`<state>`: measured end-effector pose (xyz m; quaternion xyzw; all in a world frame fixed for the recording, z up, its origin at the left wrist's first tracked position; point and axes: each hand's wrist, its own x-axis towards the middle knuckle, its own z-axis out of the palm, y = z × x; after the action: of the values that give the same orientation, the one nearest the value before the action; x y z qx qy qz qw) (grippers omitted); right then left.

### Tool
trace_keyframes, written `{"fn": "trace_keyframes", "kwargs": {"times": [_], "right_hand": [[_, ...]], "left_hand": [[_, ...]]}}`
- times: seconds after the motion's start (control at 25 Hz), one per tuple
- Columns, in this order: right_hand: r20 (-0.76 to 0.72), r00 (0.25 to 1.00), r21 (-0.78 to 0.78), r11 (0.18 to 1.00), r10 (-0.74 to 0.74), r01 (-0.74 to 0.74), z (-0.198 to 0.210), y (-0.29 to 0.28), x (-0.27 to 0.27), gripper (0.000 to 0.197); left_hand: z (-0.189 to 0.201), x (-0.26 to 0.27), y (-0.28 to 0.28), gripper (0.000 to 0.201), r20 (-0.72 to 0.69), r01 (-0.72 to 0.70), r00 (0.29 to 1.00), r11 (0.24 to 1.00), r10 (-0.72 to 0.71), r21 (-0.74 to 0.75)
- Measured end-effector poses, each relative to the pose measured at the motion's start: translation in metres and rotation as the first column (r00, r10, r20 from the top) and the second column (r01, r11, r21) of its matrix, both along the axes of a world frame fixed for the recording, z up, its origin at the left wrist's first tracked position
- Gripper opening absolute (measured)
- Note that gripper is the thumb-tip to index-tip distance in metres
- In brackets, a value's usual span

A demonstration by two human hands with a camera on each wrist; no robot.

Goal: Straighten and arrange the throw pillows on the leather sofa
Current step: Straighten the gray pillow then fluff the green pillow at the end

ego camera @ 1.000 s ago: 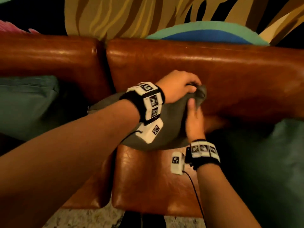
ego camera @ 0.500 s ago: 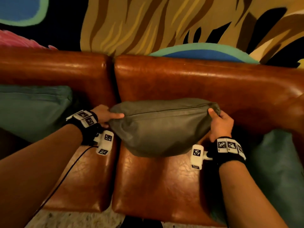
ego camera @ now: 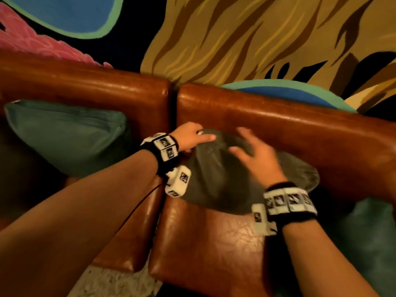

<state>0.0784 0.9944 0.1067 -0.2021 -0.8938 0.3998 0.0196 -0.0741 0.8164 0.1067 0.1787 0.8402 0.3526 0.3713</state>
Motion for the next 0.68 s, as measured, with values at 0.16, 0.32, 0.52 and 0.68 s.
{"fn": "trace_keyframes", "kwargs": {"times": [0.16, 0.32, 0.52, 0.68], "right_hand": [[0.031, 0.999, -0.039, 0.999, -0.021, 0.022, 0.002, -0.051, -0.034, 0.063], [-0.087, 0.955, 0.012, 0.958, -0.285, 0.287, 0.004, -0.03, -0.009, 0.016], [-0.132, 0.923, -0.021, 0.932, -0.362, 0.363, 0.009, -0.009, 0.01, 0.019], [-0.124, 0.919, 0.011, 0.926, -0.374, 0.378, 0.012, 0.006, 0.019, 0.015]], "left_hand": [[0.013, 0.012, 0.01, 0.023, 0.285, -0.193, 0.951, 0.947, 0.116, 0.257], [-0.065, 0.009, -0.066, 0.037, 0.119, -0.4, 0.902, 0.907, 0.416, -0.134], [-0.166, 0.056, -0.086, 0.057, 0.285, -0.355, 0.813, 0.82, 0.508, -0.449], [-0.167, 0.069, -0.074, 0.056, 0.369, -0.579, 0.645, 0.743, 0.669, -0.335]]}}
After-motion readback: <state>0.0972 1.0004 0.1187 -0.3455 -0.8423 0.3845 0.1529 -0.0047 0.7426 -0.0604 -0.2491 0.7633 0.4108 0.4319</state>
